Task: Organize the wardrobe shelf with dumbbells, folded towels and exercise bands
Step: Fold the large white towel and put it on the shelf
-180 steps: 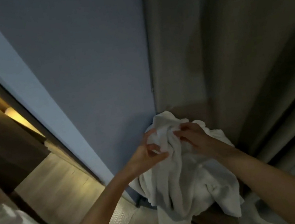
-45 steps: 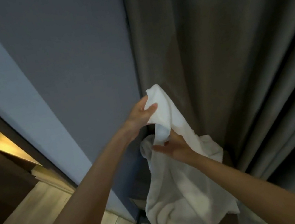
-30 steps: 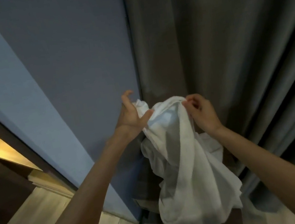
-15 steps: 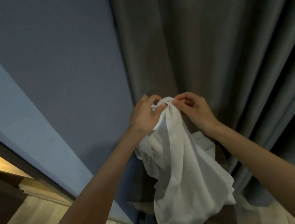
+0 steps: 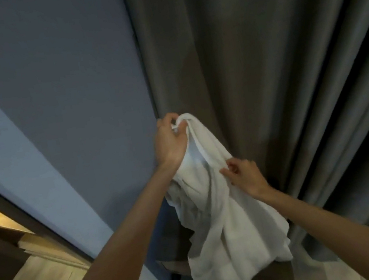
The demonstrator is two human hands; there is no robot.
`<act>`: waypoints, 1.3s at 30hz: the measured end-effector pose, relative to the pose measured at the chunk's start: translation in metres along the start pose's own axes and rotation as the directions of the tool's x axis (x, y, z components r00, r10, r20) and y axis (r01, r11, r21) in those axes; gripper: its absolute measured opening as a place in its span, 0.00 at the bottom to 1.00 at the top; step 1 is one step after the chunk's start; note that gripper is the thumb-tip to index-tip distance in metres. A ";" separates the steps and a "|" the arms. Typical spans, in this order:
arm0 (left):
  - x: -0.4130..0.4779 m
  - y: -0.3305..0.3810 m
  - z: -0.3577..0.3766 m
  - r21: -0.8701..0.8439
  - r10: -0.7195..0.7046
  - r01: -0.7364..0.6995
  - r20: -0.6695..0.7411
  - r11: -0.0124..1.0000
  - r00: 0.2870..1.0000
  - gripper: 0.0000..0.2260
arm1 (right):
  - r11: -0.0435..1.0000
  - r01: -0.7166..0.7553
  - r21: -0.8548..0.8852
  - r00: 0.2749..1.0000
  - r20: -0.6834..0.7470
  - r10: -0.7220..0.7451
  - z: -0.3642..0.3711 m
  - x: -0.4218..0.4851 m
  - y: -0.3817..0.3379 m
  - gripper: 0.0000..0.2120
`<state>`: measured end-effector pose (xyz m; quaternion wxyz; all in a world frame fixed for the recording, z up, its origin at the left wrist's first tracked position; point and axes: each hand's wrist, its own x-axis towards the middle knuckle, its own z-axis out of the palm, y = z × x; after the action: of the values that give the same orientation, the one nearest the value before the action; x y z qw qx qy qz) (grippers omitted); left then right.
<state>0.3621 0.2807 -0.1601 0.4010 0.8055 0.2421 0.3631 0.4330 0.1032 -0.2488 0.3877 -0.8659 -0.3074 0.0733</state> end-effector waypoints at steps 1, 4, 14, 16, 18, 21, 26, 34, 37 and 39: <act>0.003 -0.005 -0.006 0.017 -0.042 0.042 -0.017 0.999 0.999 0.03 | 1.000 0.022 0.021 0.999 -0.040 -0.022 -0.012 0.004 0.000 0.09; 0.012 -0.020 -0.026 -0.012 -0.159 0.160 0.062 0.987 0.985 0.10 | 0.984 0.178 -0.028 0.942 -0.284 -0.179 -0.054 0.020 -0.015 0.09; 0.025 0.040 -0.032 0.190 0.349 -0.402 0.263 0.896 0.900 0.30 | 0.757 0.637 -0.144 0.725 -0.221 -0.652 -0.112 0.068 -0.105 0.10; 0.022 0.044 -0.023 0.265 0.392 -0.458 0.266 0.849 0.881 0.21 | 0.733 0.672 -0.106 0.714 -0.173 -0.679 -0.108 0.066 -0.107 0.10; 0.022 0.042 -0.017 0.272 0.371 -0.427 0.234 0.862 0.898 0.13 | 0.779 0.627 -0.028 0.759 -0.206 -0.618 -0.101 0.062 -0.102 0.10; 0.020 0.035 -0.005 0.324 0.354 -0.411 0.221 0.852 0.909 0.08 | 0.867 0.483 0.123 0.863 -0.234 -0.447 -0.085 0.057 -0.090 0.08; 0.021 0.027 0.007 0.243 0.238 -0.272 0.157 0.931 0.958 0.08 | 0.968 0.181 0.174 0.983 -0.048 -0.175 -0.042 0.037 -0.057 0.16; 0.027 0.021 0.008 0.142 0.172 -0.174 0.026 0.974 0.985 0.11 | 0.989 -0.145 0.040 0.970 0.205 0.133 -0.010 0.031 -0.006 0.15; 0.030 0.004 0.000 0.233 0.097 -0.092 -0.009 0.968 0.995 0.12 | 0.958 -0.188 0.218 0.981 0.001 0.193 -0.040 0.044 0.001 0.11; 0.033 -0.009 -0.009 0.264 0.024 -0.033 0.035 0.964 0.999 0.20 | 0.951 -0.049 0.307 0.956 -0.260 0.133 -0.069 0.053 -0.008 0.08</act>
<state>0.3752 0.3121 -0.1506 0.2885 0.8608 0.2704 0.3205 0.4972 0.0953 -0.1890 0.5488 -0.8128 -0.1947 0.0145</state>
